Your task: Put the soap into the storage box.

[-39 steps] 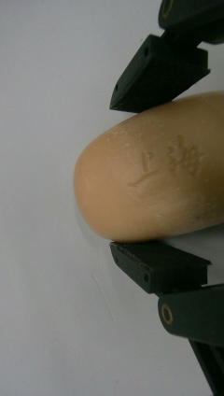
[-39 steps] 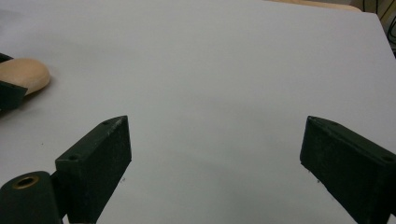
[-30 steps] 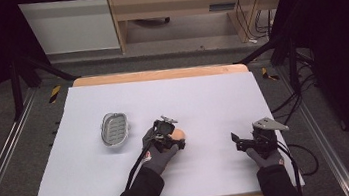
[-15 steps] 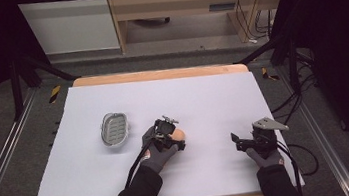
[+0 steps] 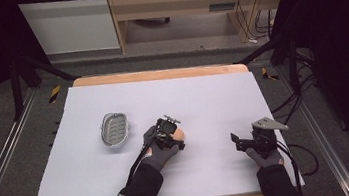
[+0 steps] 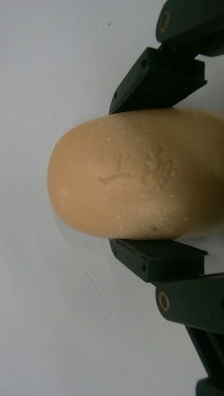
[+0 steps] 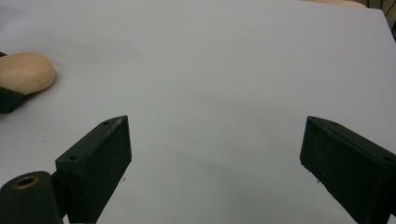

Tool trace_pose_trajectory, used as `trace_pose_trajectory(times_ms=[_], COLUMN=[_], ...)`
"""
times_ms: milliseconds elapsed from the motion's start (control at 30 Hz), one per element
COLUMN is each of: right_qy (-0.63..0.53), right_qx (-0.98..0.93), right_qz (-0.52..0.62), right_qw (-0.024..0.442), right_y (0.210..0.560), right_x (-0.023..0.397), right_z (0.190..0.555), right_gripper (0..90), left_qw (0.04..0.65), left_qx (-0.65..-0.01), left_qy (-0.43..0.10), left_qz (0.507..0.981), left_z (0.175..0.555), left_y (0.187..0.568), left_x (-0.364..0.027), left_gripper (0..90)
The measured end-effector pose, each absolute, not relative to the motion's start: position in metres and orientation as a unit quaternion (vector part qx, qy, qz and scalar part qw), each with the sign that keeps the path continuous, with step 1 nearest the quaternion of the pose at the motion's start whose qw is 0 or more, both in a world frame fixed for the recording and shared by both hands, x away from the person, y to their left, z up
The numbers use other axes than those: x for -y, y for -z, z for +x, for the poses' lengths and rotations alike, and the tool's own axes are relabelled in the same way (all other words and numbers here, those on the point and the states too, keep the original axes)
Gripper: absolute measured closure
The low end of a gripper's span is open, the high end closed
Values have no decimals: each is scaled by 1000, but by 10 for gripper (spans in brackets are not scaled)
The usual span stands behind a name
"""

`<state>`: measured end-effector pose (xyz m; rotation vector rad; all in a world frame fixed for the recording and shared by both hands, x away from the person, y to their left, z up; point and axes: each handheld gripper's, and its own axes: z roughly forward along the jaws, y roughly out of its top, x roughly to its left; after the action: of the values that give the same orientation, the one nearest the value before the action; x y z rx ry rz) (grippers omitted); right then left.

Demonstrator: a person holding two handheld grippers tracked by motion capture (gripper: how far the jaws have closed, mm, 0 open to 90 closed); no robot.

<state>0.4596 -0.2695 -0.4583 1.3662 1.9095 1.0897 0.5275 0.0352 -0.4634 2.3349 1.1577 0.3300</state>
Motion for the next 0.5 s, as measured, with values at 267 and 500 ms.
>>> trace_pose_trajectory(times_ms=[267, 500], right_qy=[-406, -404], right_qx=[-707, -708], right_qz=[513, 511], right_qw=[269, 272], right_y=[458, 458], right_x=[270, 270], right_z=[459, 459], right_gripper=[91, 91], left_qw=[279, 287], left_qx=[-429, -428], left_qy=[-113, -113], left_qz=[852, 849], left_z=[525, 521], left_y=[456, 448], left_x=[-43, -51], left_gripper=[321, 321])
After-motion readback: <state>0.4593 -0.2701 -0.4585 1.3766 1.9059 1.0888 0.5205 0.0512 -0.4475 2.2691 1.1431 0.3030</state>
